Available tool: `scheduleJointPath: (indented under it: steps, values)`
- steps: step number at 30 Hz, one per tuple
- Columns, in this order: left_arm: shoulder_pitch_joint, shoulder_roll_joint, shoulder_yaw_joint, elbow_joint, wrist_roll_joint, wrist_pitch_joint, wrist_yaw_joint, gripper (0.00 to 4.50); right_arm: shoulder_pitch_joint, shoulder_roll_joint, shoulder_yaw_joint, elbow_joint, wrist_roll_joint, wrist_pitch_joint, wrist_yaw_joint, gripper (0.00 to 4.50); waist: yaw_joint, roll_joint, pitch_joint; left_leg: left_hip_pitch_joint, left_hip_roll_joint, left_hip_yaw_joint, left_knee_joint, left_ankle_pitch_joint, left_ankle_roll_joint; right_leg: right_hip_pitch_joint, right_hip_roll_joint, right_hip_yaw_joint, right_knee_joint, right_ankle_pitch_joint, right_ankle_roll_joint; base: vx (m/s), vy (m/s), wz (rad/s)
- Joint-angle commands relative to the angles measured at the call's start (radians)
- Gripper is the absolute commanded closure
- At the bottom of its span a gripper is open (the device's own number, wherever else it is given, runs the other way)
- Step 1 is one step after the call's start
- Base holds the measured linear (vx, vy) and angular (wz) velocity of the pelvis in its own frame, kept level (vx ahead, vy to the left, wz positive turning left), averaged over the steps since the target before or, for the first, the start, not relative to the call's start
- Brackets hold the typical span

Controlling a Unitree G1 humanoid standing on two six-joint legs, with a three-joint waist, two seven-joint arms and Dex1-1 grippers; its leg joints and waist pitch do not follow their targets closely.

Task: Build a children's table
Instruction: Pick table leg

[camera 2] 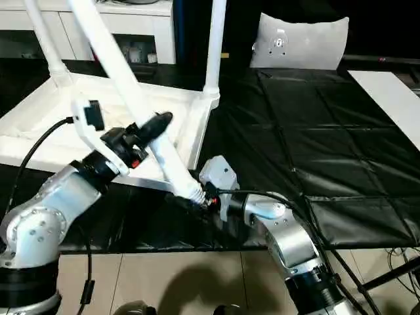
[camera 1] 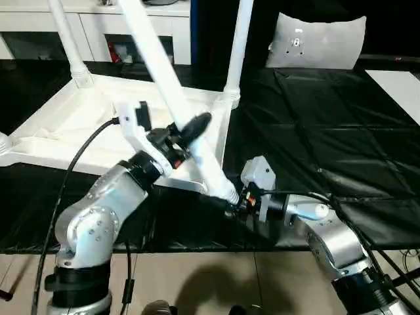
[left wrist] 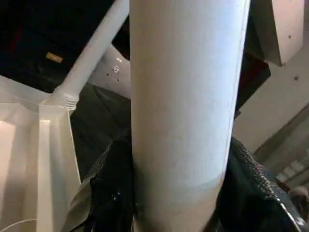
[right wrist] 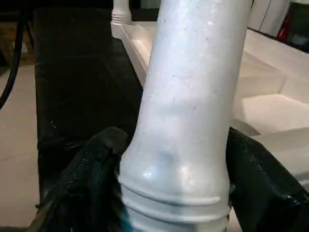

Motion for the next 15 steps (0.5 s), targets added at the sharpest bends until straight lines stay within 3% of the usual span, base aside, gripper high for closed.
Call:
scheduleJointPath:
  steps: [1,3,6,9,11,13,15]
  values:
    - [-0.013,0.052,-0.007,0.004,0.102,-0.01,0.012,2.62,-0.015,-0.002,-0.009,0.006,-0.019,-0.025,-0.01,1.69,0.001,0.003,-0.08,0.003,0.054,-0.024,-0.072,-0.133,0.042,0.055,-0.09,0.059,-0.094,-0.455,-0.009,0.0,0.0,0.0]
    - [-0.013,0.085,-0.036,0.002,0.152,-0.019,0.002,2.65,-0.019,0.001,-0.009,0.009,-0.02,-0.026,-0.011,1.69,0.0,0.004,-0.079,0.003,0.057,-0.026,-0.074,-0.139,0.039,0.055,-0.091,0.061,-0.092,-0.444,-0.013,0.0,0.0,0.0]
    - [-0.031,0.073,-0.014,0.011,0.146,-0.039,0.039,2.65,-0.023,0.009,-0.013,0.021,-0.016,-0.026,-0.015,1.69,0.0,0.005,-0.08,0.002,0.056,-0.024,-0.073,-0.135,0.036,0.057,-0.093,0.062,-0.089,-0.426,-0.027,0.0,0.0,0.0]
    - [-0.051,0.075,0.008,0.022,0.133,-0.039,0.06,2.66,-0.03,0.02,-0.021,0.031,-0.008,-0.023,-0.022,1.01,0.001,0.008,-0.08,0.004,0.056,-0.024,-0.073,-0.139,0.032,0.057,-0.093,0.062,-0.089,-0.422,-0.032,0.0,0.0,0.0]
    - [-0.064,0.081,0.022,0.037,0.135,-0.04,0.065,2.66,-0.035,0.027,-0.032,0.028,0.007,-0.019,-0.023,0.95,-0.001,0.007,-0.08,0.003,0.056,-0.025,-0.074,-0.146,0.031,0.058,-0.09,0.061,-0.087,-0.417,-0.026,0.0,0.0,0.0]
    - [-0.074,0.091,0.026,0.057,0.148,-0.049,0.063,2.67,-0.033,0.031,-0.049,0.017,0.031,-0.012,-0.018,0.59,-0.004,0.007,-0.079,0.002,0.051,-0.025,-0.073,-0.142,0.035,0.06,-0.089,0.06,-0.091,-0.424,-0.011,0.0,0.0,0.0]
    - [-0.078,0.096,0.028,0.067,0.153,-0.056,0.058,2.68,-0.028,0.034,-0.073,-0.003,0.071,0.008,-0.007,0.55,-0.001,0.011,-0.082,0.005,0.055,-0.026,-0.072,-0.132,0.036,0.057,-0.092,0.061,-0.088,-0.414,-0.019,0.0,0.0,0.0]
